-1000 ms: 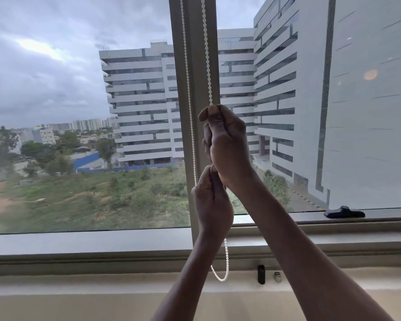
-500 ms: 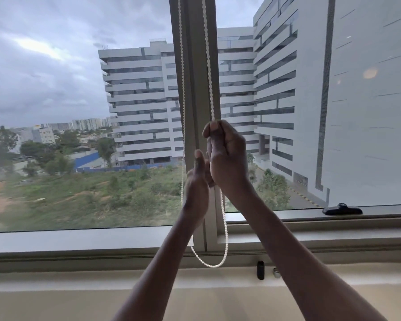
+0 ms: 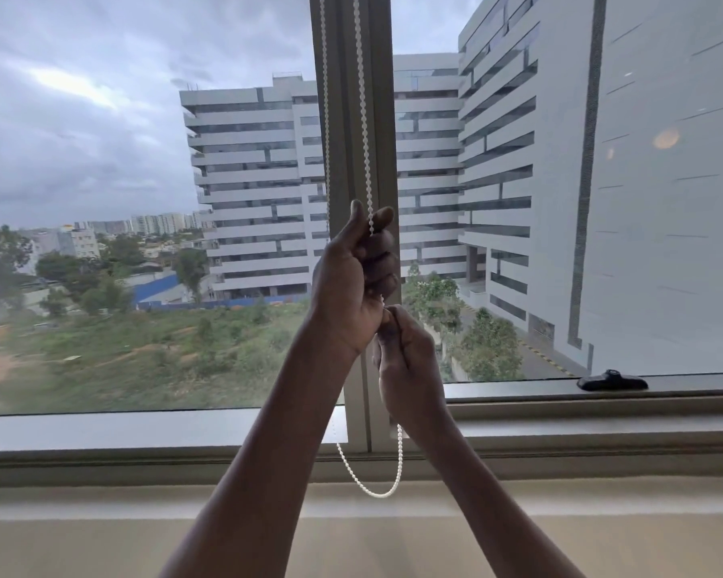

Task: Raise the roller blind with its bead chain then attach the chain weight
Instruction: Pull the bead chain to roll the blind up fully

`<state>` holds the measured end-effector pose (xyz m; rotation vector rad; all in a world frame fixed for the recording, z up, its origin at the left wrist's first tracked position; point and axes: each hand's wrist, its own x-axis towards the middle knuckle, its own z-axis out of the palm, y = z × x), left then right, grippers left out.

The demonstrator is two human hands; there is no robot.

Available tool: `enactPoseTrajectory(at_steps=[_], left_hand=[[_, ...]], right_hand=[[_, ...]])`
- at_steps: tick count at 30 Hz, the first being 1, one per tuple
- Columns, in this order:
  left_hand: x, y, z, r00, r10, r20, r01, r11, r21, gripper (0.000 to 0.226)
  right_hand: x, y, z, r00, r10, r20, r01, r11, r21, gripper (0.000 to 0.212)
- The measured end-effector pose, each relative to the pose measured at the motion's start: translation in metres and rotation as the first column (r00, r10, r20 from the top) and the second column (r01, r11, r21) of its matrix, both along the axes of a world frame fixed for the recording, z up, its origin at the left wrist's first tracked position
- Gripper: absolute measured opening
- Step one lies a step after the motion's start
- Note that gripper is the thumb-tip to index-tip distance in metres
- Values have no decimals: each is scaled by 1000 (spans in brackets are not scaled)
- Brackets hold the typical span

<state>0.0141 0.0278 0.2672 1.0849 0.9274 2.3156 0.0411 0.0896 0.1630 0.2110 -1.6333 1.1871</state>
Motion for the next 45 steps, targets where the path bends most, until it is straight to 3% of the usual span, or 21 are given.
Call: enactPoseTrajectory(at_steps=[9,16,23,28,33,40,45], left_hand=[[7,2,-3,997,78,27,-79,995,65,34],[8,-3,-5,996,82,17,-84,993,85,36],[11,2,-16,984,178,26,-180,962,205,38],[21,15,-55,970,237,59,-243,958,149,40],[26,24,-91,969,235,74,-241,968,77,48],[20,21,-100,959,280,46,-282,959,43,39],[11,20,-101,957,288,28,-289,957,24,52]], right_hand=[[5,-1,0,1000,-12,-5,12,1000,8,34],[7,10,6,964,267,17,-264,958,-111,38],[19,20,70,960,270,73,-250,945,-212,46],[27,11,115,864,499,65,-471,848,-245,36],[26,9,121,800,575,168,-523,807,-273,42],[14,11,106,745,666,37,-598,692,-405,43],[3,-1,102,838,543,-49,-527,785,-326,44]])
